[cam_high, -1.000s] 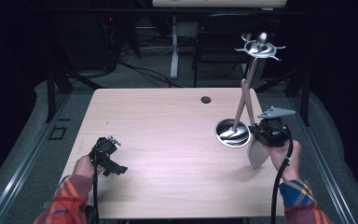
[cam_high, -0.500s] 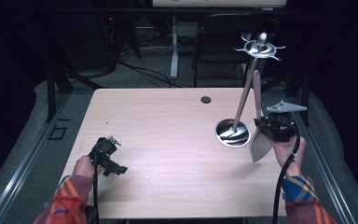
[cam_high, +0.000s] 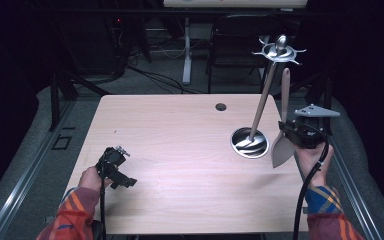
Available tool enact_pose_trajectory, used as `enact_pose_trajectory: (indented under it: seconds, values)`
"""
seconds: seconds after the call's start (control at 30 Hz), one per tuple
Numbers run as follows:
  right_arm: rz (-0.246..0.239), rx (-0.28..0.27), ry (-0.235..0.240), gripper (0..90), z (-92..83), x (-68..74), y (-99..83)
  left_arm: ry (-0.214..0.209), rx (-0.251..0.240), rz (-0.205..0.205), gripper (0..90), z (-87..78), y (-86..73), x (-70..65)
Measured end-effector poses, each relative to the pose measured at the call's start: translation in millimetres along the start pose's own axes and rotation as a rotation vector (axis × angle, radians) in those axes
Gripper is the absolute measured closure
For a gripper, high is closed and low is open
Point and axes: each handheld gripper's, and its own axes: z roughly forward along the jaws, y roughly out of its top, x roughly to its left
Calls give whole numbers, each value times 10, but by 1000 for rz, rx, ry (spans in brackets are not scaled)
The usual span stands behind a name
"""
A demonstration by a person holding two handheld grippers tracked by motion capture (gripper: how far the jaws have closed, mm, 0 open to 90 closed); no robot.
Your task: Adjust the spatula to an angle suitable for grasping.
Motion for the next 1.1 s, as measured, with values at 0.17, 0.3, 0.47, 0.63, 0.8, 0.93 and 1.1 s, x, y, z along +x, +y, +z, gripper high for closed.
enact_pose_trajectory:
  seconds: [0.17, 0.3, 0.47, 0.63, 0.8, 0.93, 1.1]
  values:
    - [-1, -14, -8, 786, -44, -10, 12, 1, -3, 1, 13, 2, 2, -16]
    - [8, -31, -4, 785, -81, -27, 12, 2, -2, 3, 15, 1, 1, -16]
    - [3, -47, -13, 785, -109, -33, 16, 0, 3, 2, 18, 6, 2, -12]
    - [-7, -59, -12, 785, -148, -43, 39, -2, -5, 8, 13, 1, 2, -15]
    - [0, -70, -17, 785, -185, -66, 54, -5, -3, 9, 13, 1, 5, -17]
    - [5, -76, -23, 785, -217, -95, 60, -4, -4, 7, 13, 3, 6, -18]
    - [16, -77, -30, 785, -241, -150, 62, -5, -4, 7, 12, 2, 7, -22]
